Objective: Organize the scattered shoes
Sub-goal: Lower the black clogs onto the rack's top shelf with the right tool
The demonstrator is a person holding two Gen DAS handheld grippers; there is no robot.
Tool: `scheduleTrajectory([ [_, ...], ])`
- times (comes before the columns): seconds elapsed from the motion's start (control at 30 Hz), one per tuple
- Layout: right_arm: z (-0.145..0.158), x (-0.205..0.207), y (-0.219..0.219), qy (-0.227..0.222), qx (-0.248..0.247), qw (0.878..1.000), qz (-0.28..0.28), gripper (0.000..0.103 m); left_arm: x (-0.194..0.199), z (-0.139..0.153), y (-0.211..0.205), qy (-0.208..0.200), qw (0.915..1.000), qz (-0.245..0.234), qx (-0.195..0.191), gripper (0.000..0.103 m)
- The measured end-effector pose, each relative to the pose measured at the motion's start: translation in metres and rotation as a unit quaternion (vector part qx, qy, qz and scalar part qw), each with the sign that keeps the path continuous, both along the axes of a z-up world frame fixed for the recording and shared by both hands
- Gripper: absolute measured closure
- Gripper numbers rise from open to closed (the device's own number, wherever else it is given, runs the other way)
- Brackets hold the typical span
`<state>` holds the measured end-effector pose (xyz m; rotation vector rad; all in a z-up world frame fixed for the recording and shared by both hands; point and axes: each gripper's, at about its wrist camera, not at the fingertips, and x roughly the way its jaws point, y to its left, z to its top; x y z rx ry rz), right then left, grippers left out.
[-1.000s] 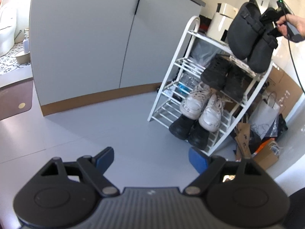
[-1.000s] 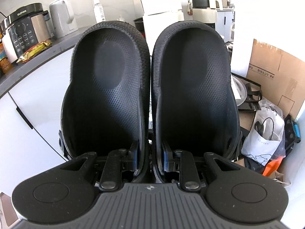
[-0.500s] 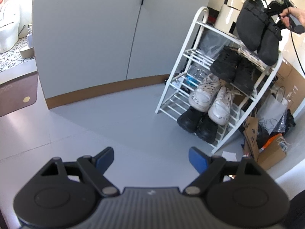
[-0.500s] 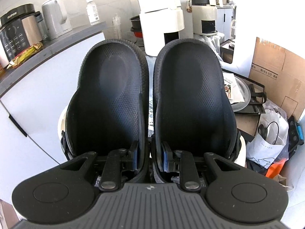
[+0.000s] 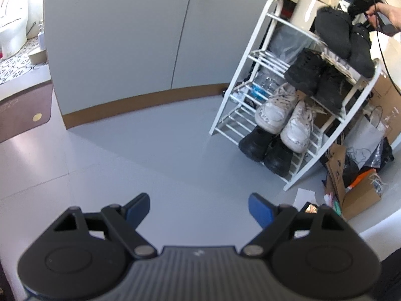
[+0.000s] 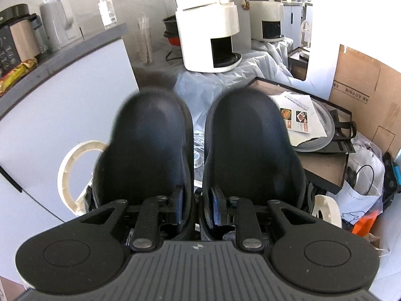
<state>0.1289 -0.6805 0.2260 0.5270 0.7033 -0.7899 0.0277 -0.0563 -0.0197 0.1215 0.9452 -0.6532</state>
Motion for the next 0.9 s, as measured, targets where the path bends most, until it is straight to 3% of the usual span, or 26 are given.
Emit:
scheduleTrajectory([
  [0.1, -0.010, 0.006, -0.009, -0.002, -0.006, 1.000, -0.005, 0.086, -0.001, -0.003, 0.001, 0.005, 0.9999, -0.002, 0.011, 0.015],
  [0.17, -0.017, 0.011, -0.018, 0.006, -0.013, 1.000, -0.013, 0.099, -0.001, -0.006, 0.000, 0.010, 0.9998, -0.005, 0.016, 0.015],
  [0.4, -0.019, 0.002, -0.043, -0.030, -0.028, 0.999, -0.034, 0.097, 0.004, -0.010, 0.000, 0.022, 0.9995, -0.002, 0.021, 0.015],
  [0.5, -0.010, -0.006, -0.043, -0.046, -0.036, 0.997, -0.042, 0.088, 0.003, -0.006, -0.002, 0.015, 0.9998, -0.005, 0.012, 0.015],
  [0.63, 0.004, -0.021, -0.034, -0.052, -0.044, 0.997, -0.046, 0.059, -0.005, 0.001, -0.006, 0.008, 0.9998, -0.020, 0.002, 0.015],
  [0.7, 0.011, -0.030, -0.025, -0.053, -0.046, 0.997, -0.046, 0.055, -0.011, 0.006, -0.008, 0.002, 0.9996, -0.028, -0.002, 0.015],
  [0.9, 0.030, -0.058, 0.007, -0.054, -0.055, 0.996, -0.044, 0.030, -0.027, 0.014, -0.008, -0.018, 0.9987, -0.047, -0.003, 0.015],
])
